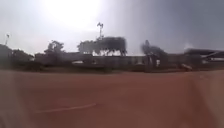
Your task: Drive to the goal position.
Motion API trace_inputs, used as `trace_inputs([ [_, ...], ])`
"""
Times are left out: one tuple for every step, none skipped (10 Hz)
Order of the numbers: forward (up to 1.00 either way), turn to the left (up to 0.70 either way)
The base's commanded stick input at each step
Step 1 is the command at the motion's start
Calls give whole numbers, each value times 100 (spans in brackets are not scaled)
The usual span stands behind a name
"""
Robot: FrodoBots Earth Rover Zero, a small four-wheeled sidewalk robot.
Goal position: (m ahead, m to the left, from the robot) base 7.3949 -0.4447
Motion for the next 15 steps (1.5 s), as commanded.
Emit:
trace_inputs([
  [70, 0],
  [70, 0],
  [70, 0],
  [70, 0],
  [70, 0],
  [70, 0],
  [70, 0],
  [70, 0],
  [70, 0],
  [70, 0],
  [70, 0],
  [70, 0],
  [70, 0],
  [70, 0],
  [70, 0],
])
